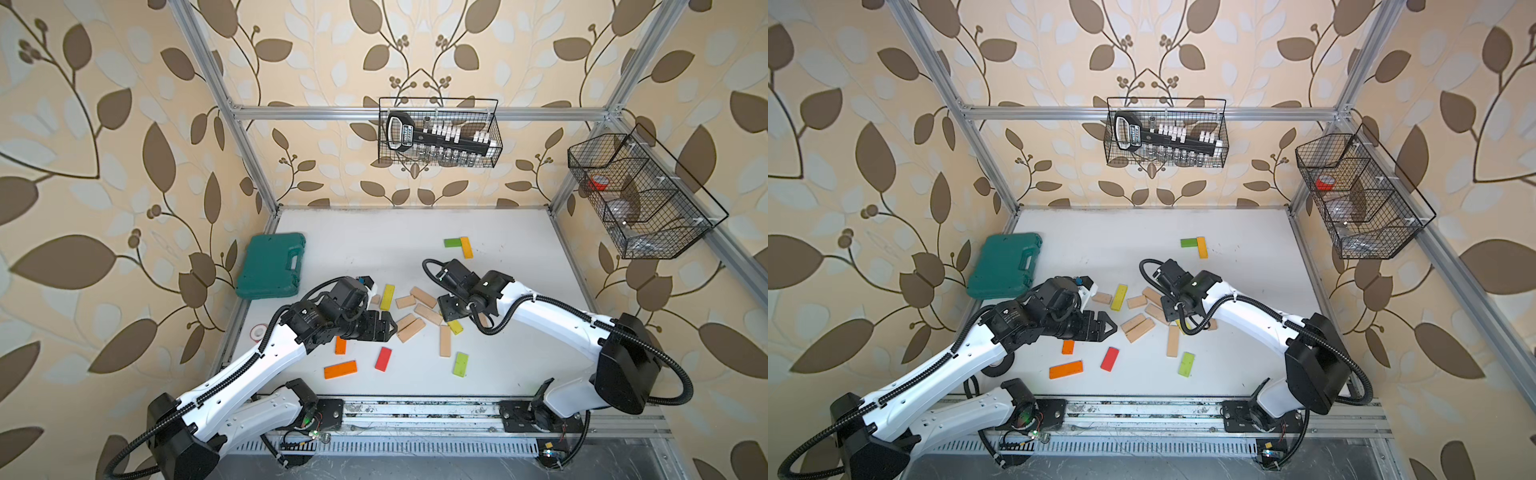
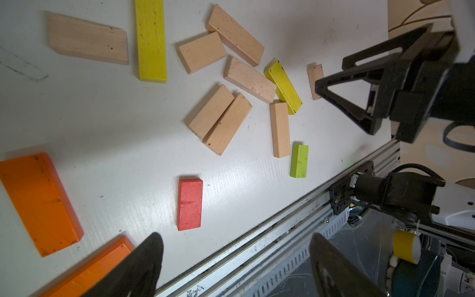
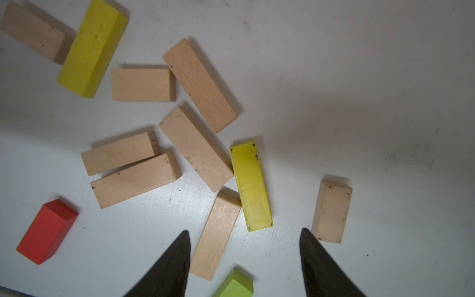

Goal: Assemble a giraffe with building blocks
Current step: Pick up the building block from the center of the board.

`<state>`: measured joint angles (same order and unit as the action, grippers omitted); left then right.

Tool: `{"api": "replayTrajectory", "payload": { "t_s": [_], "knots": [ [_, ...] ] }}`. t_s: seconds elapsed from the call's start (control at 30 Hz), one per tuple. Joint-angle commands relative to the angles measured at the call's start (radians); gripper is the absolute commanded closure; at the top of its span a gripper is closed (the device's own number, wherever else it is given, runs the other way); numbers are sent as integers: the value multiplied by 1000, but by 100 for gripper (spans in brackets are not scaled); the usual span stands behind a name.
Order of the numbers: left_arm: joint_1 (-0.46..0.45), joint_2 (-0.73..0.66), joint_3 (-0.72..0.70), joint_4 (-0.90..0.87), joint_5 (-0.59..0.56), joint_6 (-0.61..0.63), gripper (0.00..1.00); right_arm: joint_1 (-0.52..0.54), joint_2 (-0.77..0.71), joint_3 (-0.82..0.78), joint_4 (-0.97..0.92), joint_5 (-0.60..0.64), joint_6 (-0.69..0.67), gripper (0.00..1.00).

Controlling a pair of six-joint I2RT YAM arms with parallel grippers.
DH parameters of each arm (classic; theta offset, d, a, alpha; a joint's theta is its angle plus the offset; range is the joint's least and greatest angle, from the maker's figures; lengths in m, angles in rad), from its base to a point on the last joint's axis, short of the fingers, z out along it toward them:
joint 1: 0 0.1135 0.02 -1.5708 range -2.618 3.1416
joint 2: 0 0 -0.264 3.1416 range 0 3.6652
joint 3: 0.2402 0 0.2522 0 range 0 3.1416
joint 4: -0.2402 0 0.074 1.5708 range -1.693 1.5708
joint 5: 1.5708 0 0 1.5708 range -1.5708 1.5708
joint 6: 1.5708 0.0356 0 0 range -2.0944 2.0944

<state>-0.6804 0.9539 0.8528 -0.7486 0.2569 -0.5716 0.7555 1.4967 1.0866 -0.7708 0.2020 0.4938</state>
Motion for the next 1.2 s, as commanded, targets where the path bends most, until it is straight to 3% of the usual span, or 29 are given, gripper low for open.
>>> {"api": "replayTrajectory", "payload": {
  "t_s": [0.0, 0.6, 1.17],
  "knots": [
    [-6, -27, -1, -17, 2, -25, 11, 5, -15, -55, 55, -10, 51, 43],
    [-40, 44, -6, 50, 5, -64, 12, -24, 103, -167, 187, -52, 10, 47],
    [-56, 97, 14, 81, 7, -68, 12, -84, 191, -168, 244, -72, -33, 54]
  ]
}}
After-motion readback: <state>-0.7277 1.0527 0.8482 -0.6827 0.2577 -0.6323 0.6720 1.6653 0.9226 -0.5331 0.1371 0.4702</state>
